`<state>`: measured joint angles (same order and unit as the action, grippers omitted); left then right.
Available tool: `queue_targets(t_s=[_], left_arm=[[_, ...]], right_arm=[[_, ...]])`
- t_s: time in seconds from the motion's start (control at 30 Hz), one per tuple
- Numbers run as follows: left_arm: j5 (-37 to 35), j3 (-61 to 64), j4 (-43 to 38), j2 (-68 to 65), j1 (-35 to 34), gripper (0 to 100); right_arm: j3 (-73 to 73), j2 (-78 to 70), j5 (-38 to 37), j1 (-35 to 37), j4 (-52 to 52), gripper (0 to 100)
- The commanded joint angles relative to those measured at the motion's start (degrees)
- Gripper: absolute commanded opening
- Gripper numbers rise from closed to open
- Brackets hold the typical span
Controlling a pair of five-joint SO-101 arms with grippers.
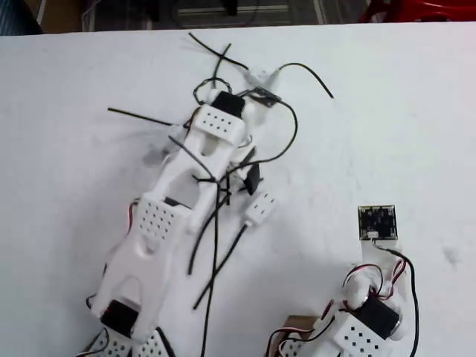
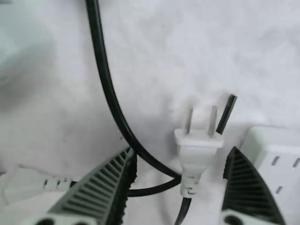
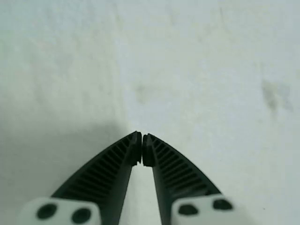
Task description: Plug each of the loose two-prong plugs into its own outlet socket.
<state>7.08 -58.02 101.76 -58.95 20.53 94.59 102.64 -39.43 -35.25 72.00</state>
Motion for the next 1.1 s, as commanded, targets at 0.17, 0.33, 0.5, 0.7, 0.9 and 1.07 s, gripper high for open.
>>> queue_targets(t_s=[0.17,0.33,0.5,0.7,0.9,1.07], left_arm=[[-3.69,-2.55,0.53,4.79,3.56,29],[-5.27,-2.02,0.53,4.7,4.53,27],[-5.36,-2.46,0.53,4.79,4.53,7],[-5.36,-2.55,0.53,4.97,4.53,7],[-5.19,-2.02,0.53,12.09,3.47,7],[-5.19,-1.93,0.62,16.13,1.1,7]], right_arm=[[-0.44,0.48,0.0,0.48,-0.22,1.9],[-0.44,0.48,0.0,0.48,-0.22,1.9],[-0.44,0.48,0.0,0.48,-0.22,1.9],[-0.35,0.48,0.0,0.48,-0.75,1.9],[0.09,0.48,0.0,0.48,-1.01,1.9],[0.18,0.48,0.0,0.48,-1.01,1.9]])
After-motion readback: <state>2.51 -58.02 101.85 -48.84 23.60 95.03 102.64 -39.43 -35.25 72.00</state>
